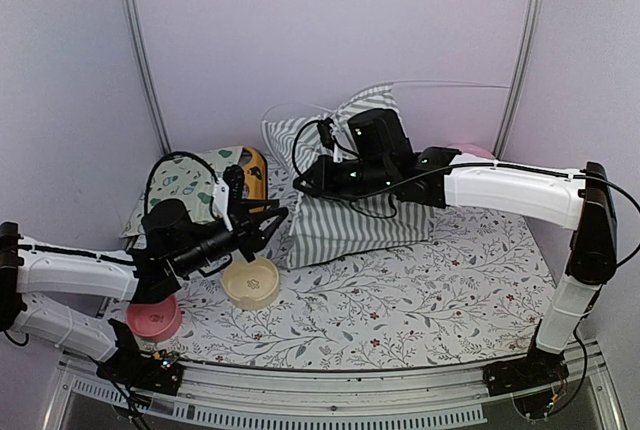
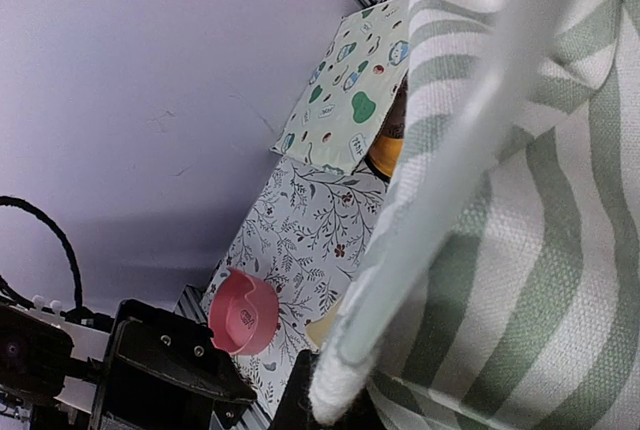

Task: Set up the pet tent
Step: Adjust the tent at the center of the board.

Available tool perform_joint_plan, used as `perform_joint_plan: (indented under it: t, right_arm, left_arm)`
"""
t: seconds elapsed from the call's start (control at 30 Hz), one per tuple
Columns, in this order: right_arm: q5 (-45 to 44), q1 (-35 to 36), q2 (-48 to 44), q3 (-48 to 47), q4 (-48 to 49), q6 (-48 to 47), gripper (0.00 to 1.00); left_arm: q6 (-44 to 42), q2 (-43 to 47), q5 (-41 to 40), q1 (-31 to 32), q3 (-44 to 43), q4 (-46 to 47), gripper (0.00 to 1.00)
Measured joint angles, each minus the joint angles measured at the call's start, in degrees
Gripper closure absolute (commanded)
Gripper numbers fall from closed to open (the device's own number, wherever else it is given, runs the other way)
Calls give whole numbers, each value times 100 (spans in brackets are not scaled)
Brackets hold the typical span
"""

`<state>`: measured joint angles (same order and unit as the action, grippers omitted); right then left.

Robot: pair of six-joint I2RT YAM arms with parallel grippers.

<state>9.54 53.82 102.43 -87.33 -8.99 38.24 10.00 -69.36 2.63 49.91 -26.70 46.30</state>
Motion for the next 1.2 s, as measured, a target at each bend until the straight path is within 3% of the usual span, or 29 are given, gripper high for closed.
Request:
perform_joint_plan:
  t: [0.27,0.87,1.0,1.2]
  right_arm:
    - [-2,0,7,0,0,-13,100]
    - [-33,2,9,0,4,-63,100]
    - [-140,4,17,0,4,-146,100]
    - [-341,42,85,-2,13,-291,100]
  left_arm:
    - [365,35,446,-2,24,-911,69]
    - [382,-509,286,-22,-708,-1906,96]
    - [374,-697,308,-109,-964,-2151,97]
    - [372,-874,498,-232,-1231,-2498,90]
